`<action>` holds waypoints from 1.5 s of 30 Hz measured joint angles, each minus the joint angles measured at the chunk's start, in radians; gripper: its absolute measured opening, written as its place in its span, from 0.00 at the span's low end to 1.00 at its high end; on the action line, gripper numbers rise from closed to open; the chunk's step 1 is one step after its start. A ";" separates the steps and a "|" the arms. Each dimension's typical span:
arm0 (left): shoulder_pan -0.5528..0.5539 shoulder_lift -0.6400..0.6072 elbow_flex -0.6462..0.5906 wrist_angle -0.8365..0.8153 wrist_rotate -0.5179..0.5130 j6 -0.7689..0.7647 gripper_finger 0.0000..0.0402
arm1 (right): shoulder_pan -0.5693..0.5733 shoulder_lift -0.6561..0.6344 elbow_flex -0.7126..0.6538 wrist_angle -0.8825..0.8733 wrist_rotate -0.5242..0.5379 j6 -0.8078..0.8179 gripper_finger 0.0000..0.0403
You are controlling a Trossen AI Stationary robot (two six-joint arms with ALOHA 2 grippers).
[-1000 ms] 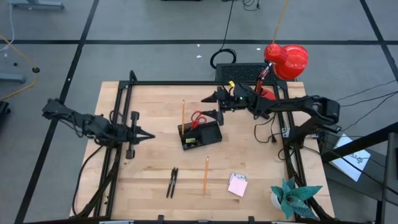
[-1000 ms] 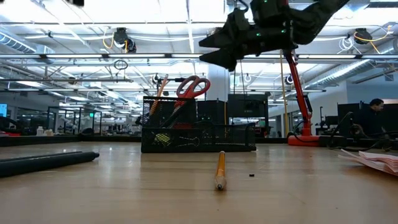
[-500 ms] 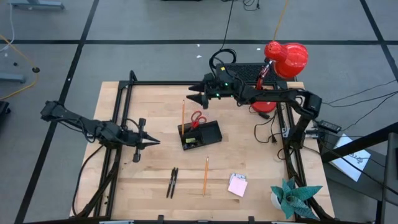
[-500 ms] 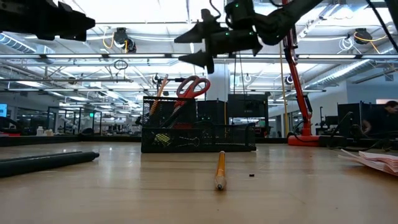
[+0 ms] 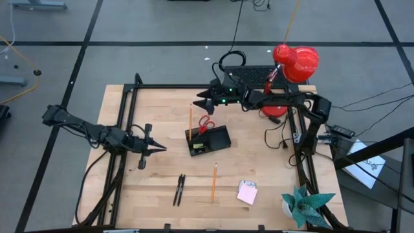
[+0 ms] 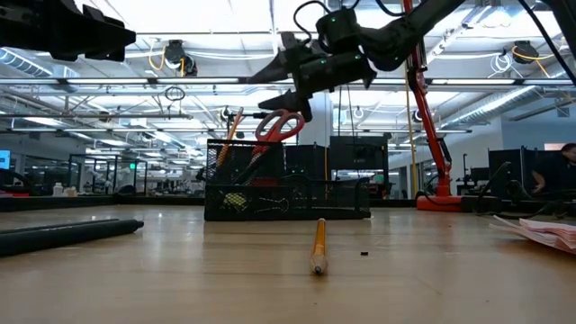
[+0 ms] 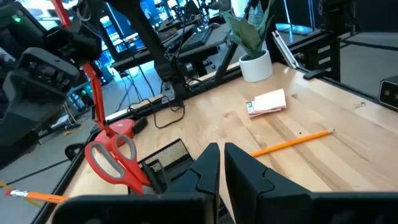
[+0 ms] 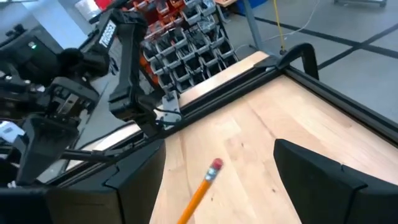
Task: Pick and place office supplies into organizer
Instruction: Put the orange pencil into the desk organizer
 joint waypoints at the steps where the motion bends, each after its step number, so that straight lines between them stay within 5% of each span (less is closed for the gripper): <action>1: 0.000 0.000 0.000 0.000 0.000 0.002 0.08 | 0.005 0.000 0.000 -0.003 0.008 -0.002 0.73; 22: 0.000 0.000 0.000 0.005 -0.002 0.002 0.08 | 0.058 0.055 0.000 -0.036 0.070 -0.024 0.73; 45: 0.000 0.000 0.000 -0.003 0.002 0.000 0.08 | 0.077 0.137 0.003 0.115 0.063 -0.010 0.69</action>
